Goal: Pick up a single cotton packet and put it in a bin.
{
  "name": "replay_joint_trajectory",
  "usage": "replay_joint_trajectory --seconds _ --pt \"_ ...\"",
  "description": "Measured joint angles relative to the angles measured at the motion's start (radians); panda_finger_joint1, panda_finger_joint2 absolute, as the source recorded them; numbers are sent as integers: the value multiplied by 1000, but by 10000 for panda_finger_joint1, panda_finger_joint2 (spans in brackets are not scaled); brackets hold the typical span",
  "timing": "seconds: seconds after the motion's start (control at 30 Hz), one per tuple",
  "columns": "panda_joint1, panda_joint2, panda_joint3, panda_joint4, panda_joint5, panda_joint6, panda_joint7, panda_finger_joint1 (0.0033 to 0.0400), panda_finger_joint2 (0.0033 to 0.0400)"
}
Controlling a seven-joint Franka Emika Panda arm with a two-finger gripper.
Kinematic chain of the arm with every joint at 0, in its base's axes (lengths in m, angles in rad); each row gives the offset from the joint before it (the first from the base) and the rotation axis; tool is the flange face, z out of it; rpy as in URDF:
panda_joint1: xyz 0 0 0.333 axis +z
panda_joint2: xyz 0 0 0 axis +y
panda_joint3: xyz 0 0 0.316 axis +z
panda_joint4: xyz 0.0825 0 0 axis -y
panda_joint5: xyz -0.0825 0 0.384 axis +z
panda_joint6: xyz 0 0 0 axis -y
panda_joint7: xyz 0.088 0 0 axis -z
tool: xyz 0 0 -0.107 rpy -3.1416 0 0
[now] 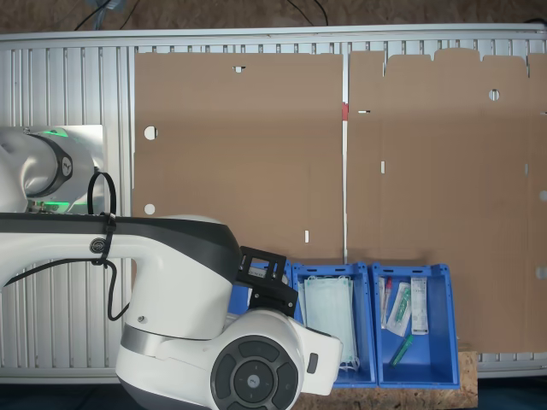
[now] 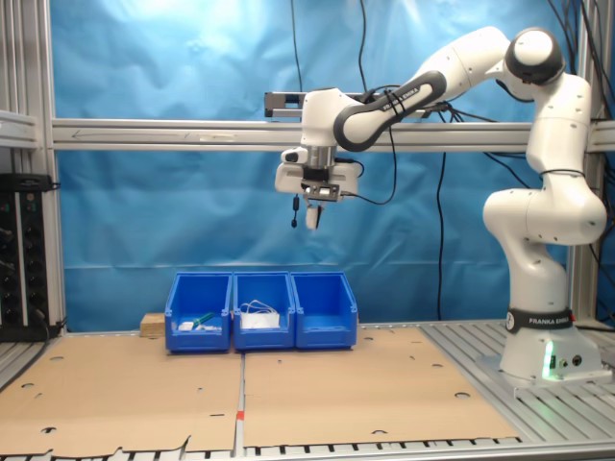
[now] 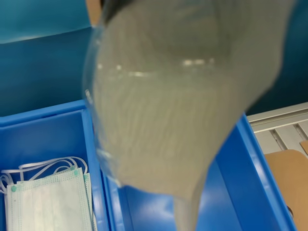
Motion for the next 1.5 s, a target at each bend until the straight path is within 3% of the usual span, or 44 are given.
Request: replay_joint_trajectory --seconds 0.43,0.47,0.6,0.63,0.8,0.83,1.5 --pt "0 0 0 0 0 12 0 54 54" --pt "0 0 0 0 0 13 0 243 243" --pt "0 0 0 0 0 14 0 243 243" --pt "0 0 0 0 0 14 0 324 324" --pt "0 0 0 0 0 15 0 324 324" --pt "0 0 0 0 0 16 0 382 382" --pt "0 0 0 0 0 21 0 399 399"
